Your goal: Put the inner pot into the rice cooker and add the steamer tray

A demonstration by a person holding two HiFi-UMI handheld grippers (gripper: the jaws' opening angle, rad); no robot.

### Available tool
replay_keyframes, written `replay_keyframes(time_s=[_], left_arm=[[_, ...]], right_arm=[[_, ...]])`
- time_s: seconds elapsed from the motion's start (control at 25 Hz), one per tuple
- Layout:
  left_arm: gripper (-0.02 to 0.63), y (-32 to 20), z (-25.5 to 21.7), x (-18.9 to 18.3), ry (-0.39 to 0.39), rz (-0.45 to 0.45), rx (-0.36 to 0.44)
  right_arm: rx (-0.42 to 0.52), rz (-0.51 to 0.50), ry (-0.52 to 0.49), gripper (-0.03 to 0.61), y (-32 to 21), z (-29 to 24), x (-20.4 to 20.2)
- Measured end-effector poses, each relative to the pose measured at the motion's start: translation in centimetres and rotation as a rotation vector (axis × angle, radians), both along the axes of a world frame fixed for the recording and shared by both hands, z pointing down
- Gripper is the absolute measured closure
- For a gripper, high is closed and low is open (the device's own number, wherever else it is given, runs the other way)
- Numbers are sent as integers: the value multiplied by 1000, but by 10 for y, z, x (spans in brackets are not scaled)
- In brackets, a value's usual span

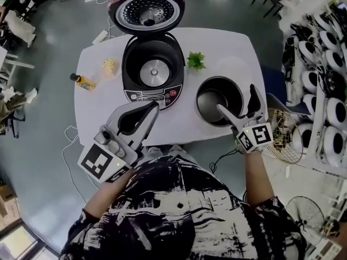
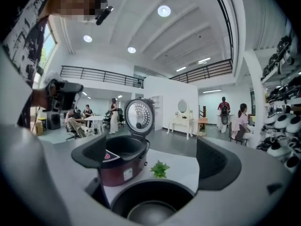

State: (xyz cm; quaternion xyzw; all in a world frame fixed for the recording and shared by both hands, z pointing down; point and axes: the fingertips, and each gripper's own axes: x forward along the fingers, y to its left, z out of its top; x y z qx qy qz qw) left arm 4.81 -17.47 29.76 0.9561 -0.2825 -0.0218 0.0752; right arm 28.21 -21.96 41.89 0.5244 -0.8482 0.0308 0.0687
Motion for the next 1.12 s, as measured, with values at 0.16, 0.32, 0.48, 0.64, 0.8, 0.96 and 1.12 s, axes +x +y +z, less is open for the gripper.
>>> replay_keyframes(time_s=[0.16,0.32,0.48,0.64,0.8,0.96,1.12], left_arm=[[609,-17,8,-1,24,34,-16],[609,-28,19,-9,16,47,-33],[609,-38,25,-19,21,43,-46],[609,-46,29,-27,23,34,-57],[609,-50,33,-36,24,14,-65],[609,-54,32,-45,26,-8,-66],[609,-54,31,-51,27,-24,-63]], right_arm=[[-146,126,87,28,-11,54,58],[-337,197,124,28,-20,125,97],[-547,232,93,28,-23,187,115],[-715,252,67,28,-26,229,123],[-870,260,65,29,-23,262,128],[-1067,264,155,132,-9,287,137],[-1244,278,245,562,5,304,145]])
